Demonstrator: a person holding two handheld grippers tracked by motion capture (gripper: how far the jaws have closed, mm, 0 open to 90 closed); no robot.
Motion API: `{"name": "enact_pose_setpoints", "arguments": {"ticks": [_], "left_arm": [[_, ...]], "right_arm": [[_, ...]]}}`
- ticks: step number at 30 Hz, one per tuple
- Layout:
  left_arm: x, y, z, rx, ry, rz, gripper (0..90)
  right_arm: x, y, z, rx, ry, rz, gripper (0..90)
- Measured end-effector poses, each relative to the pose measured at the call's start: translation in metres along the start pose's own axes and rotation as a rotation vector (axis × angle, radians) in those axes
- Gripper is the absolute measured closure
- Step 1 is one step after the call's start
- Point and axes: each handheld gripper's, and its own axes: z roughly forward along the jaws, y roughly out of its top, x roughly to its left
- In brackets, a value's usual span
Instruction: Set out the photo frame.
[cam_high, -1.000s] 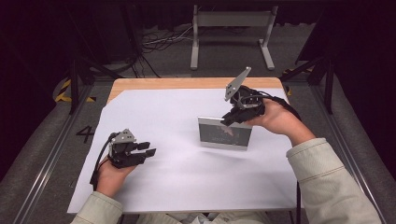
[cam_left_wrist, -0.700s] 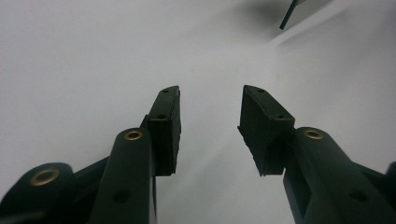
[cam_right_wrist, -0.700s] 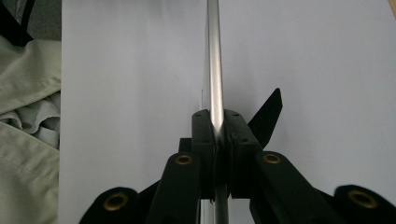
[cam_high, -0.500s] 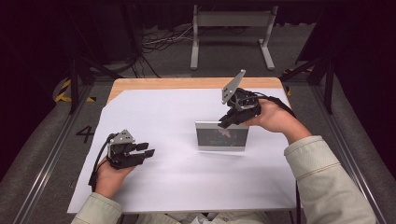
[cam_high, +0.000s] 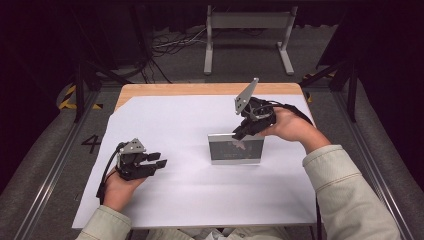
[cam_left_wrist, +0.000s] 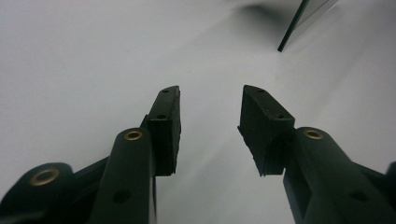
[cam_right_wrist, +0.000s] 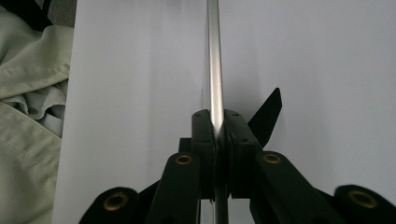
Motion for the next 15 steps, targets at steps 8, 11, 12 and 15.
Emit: {"name": "enact_pose_setpoints", "arguments": {"ticks": [8,11,12,15], "left_arm": [[0.0002,0.0011,0.0012,0.0,0.001,0.01,58.6],[0.0003,0.0015,0.0017,0.001,0.0,0.016,58.6],[-0.0005,0.0013,0.002,0.0,-0.001,0.006,58.6],[-0.0001,0.0013,0.0023,0.001,-0.004,0.008,58.5]], "right_arm": [[-0.0027,-0.005,0.0005,0.061,-0.055,-0.013,81.6],[-0.003,-0.0052,0.0009,0.058,-0.068,-0.012,80.9],[-0.0037,-0.0053,0.0011,0.056,-0.076,-0.019,80.4],[-0.005,-0.006,0.0012,0.05,-0.092,-0.005,79.3]]}}
